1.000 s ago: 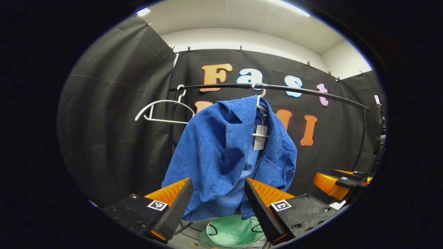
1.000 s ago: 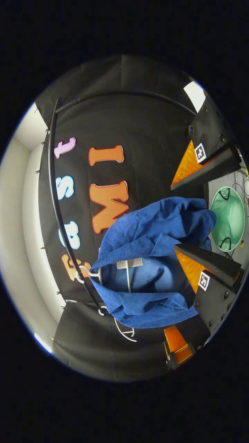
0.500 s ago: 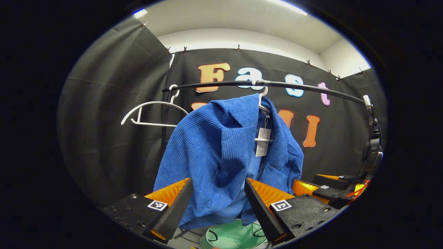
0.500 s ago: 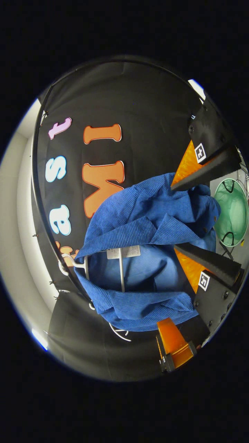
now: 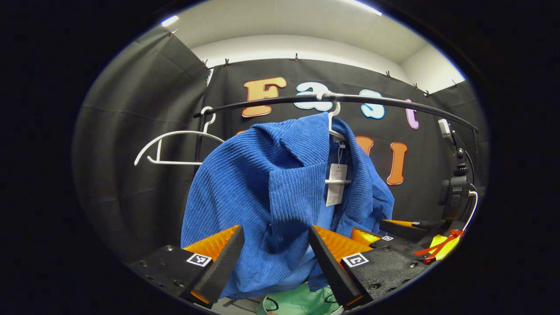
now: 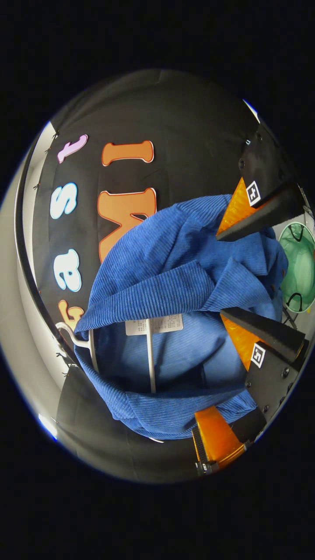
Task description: Grasp the clothes on the hanger with both hands and then place them into the laundry hamper below.
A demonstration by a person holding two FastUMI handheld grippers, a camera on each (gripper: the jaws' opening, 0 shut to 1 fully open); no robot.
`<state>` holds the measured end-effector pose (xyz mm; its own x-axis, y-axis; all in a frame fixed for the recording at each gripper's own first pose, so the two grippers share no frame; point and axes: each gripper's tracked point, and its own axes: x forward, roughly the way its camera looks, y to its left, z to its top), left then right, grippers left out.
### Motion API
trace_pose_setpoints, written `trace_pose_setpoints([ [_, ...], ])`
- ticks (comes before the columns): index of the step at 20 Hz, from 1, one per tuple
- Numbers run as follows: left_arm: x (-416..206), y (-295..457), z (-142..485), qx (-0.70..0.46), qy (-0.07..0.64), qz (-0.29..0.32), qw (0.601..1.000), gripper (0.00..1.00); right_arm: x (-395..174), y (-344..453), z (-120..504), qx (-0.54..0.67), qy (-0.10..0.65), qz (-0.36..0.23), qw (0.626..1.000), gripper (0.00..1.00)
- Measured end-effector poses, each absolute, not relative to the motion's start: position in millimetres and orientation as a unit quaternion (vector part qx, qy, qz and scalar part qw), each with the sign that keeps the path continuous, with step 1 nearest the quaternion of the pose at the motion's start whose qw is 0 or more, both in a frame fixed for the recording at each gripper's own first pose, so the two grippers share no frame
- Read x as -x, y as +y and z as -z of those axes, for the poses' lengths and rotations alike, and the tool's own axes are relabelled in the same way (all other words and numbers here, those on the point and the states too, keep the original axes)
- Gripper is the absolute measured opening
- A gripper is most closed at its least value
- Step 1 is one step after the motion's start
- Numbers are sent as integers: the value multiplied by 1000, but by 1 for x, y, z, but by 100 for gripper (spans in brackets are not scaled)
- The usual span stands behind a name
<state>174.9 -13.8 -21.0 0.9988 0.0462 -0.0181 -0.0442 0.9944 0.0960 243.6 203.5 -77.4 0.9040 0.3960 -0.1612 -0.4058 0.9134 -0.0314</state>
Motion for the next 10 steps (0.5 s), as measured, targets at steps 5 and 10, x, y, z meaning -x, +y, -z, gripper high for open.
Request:
trace_pose_setpoints([
  [5,-195,-11,26,-51,11,-28,998,89,-273,218,82,32,67,-224,972,98],
  [10,-208,-18,27,-50,15,-8,999,85,-290,226,85,9,81,-246,966,82],
])
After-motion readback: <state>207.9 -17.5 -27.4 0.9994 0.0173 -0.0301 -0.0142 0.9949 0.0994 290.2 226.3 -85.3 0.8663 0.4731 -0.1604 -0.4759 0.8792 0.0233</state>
